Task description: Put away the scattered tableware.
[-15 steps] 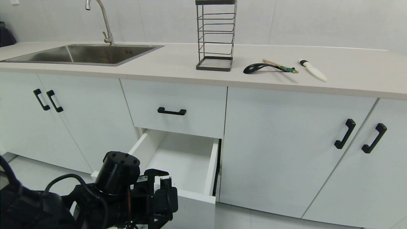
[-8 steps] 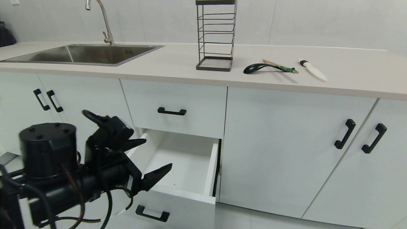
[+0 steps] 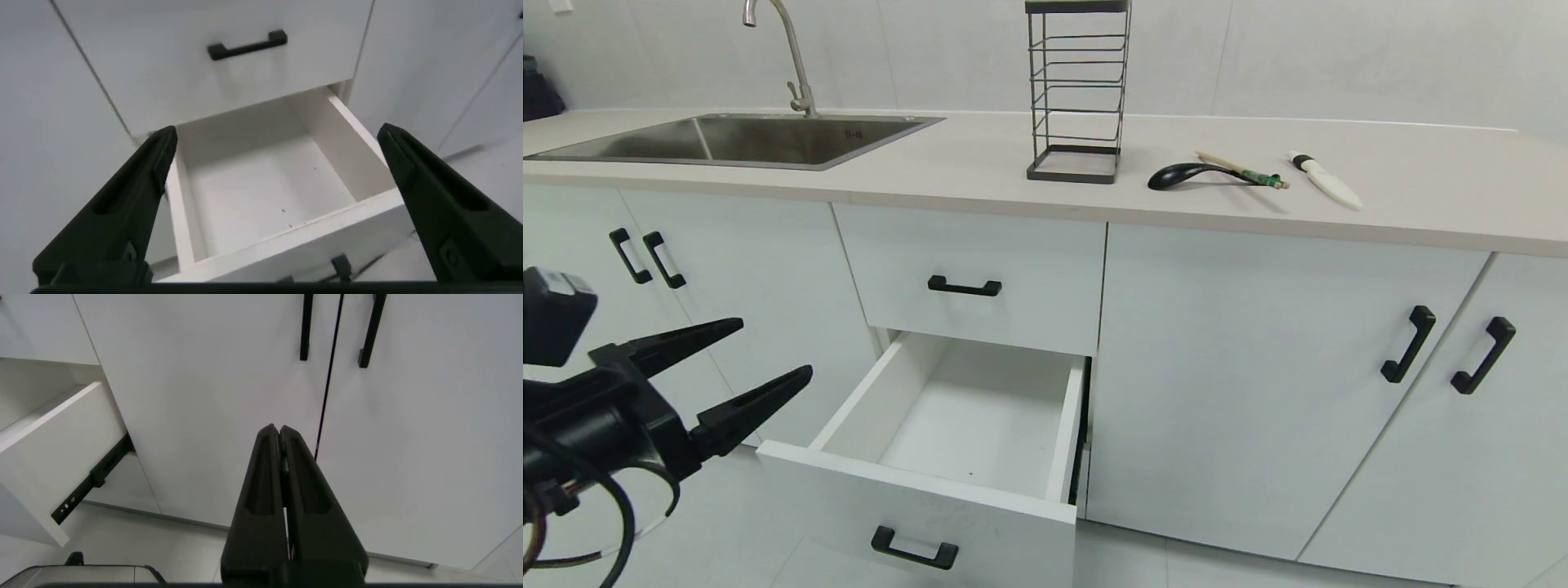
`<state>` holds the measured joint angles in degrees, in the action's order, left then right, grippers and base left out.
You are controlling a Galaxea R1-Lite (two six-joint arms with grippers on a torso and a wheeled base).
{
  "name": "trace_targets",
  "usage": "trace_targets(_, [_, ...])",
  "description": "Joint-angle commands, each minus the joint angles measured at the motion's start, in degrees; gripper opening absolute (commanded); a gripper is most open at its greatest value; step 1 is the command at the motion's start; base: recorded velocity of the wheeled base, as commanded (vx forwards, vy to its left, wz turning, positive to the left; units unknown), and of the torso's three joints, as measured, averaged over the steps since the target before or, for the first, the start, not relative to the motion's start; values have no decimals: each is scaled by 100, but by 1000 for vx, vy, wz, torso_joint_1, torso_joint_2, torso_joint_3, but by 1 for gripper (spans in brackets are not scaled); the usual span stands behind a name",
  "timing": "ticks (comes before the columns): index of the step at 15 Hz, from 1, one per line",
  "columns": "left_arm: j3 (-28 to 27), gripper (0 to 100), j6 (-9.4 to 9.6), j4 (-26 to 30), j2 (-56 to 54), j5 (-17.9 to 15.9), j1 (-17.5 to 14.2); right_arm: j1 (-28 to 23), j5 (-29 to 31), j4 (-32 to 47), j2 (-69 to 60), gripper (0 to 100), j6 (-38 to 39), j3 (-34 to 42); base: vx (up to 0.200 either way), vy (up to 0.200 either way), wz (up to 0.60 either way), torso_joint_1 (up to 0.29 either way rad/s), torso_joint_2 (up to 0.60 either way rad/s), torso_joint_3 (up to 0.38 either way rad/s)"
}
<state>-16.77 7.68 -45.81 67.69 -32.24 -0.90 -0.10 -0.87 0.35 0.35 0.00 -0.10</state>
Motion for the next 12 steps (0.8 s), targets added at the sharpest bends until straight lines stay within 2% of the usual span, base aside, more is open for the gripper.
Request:
trace_targets(1, [218, 100, 58, -42, -652, 139, -77, 1, -1, 0, 9, 0, 0, 1, 0, 0, 0, 0, 0, 0])
trace_targets(4, [385, 100, -3, -7, -1276, 473, -165, 1, -1, 0, 9, 0, 0, 1, 0, 0, 0, 0, 0, 0])
trace_targets(6, [1027, 100, -12, 20, -2173, 623, -297, 1, -1, 0, 9, 0, 0, 1, 0, 0, 0, 0, 0, 0])
trace_targets(8, [1669, 100, -21, 257, -2955, 623, -420, 1, -1, 0, 9, 0, 0, 1, 0, 0, 0, 0, 0, 0])
trace_targets(9, [1677, 100, -100, 688, -3359, 623, -455, 1, -1, 0, 9, 0, 0, 1, 0, 0, 0, 0, 0, 0])
trace_targets(10, [1677, 100, -267, 1268, -3939, 623, -472, 1, -1, 0, 9, 0, 0, 1, 0, 0, 0, 0, 0, 0])
trace_targets(12, [1677, 100, -267, 2278, -4915, 623, -464, 1, -1, 0, 9, 0, 0, 1, 0, 0, 0, 0, 0, 0])
